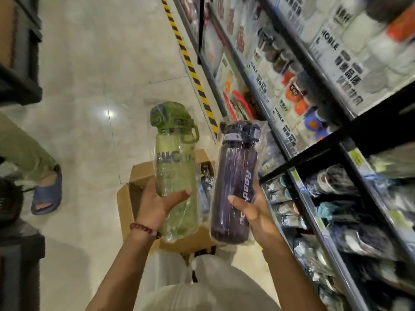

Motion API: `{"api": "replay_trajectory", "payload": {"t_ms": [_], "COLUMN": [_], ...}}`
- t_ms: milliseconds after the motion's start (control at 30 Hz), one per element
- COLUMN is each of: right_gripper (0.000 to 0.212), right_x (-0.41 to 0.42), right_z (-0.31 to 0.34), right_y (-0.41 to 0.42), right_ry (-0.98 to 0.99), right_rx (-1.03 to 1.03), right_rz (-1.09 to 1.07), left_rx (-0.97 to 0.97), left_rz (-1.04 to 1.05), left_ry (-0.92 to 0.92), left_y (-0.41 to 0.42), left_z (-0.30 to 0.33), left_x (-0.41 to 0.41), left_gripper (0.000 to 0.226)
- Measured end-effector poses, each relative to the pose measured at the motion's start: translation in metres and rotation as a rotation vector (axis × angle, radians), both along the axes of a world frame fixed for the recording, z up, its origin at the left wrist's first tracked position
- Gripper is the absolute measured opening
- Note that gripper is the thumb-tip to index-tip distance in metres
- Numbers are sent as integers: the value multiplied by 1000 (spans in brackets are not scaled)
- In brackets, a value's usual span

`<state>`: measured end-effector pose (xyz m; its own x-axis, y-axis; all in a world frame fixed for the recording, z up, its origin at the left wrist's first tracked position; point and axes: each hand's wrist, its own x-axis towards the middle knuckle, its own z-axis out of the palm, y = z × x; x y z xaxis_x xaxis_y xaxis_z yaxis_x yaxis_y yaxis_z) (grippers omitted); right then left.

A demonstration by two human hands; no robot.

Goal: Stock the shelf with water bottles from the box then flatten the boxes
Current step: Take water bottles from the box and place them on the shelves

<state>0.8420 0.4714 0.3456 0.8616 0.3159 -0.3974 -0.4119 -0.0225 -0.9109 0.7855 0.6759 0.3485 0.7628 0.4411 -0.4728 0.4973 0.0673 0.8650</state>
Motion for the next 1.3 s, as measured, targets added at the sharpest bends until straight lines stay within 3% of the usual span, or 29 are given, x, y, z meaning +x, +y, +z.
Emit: {"api": "replay_trajectory", "payload": {"t_ms": [133, 267, 367, 433, 600, 767, 900, 1067, 1100, 1200, 1300], "right_gripper": [54, 51, 51, 53, 92, 58, 44, 49, 56, 80, 71], "right_x": [-17, -43, -67, -86, -148, -220, -270, -328, -339, -372, -410], "right_z": [30, 44, 54, 62, 67, 58, 59, 68, 71, 79, 84], "right_y": [-18, -26, -24, -19, -4, -8, -27, -69, -79, -114, -157], "right_ry": [8, -14, -21, -13, 1, 17, -5, -60, -73, -117, -162], "right_rx": [8, -64, -41, -14, 25, 24, 40, 94, 105, 82, 45], "right_rz": [-85, -179, -309, -415, -643, -860, -1030, -1267, -1299, -1380, -1430], "left_rx": [4, -41, -11, 20, 4, -76, -86, -80, -87, -113, -174], "left_rz": [-61, -175, -313, -403, -599, -785, -930, -1121, -1164, -1261, -1319], "left_ry": [-49, -81, -127, -125, -140, -119, -116, -166, -197, -206, -229], "left_y": [-17, -15, -11, -7, -4, -28, -64, -128, -144, -197, -252], "left_z": [25, 35, 51, 61, 66, 63, 67, 83, 86, 91, 97], "left_x": [-10, -8, -5, -7, -32, -64, -78, -106, -114, -140, -173], "left_gripper": [54, 95, 76, 86, 92, 80, 101, 136, 133, 91, 76]}}
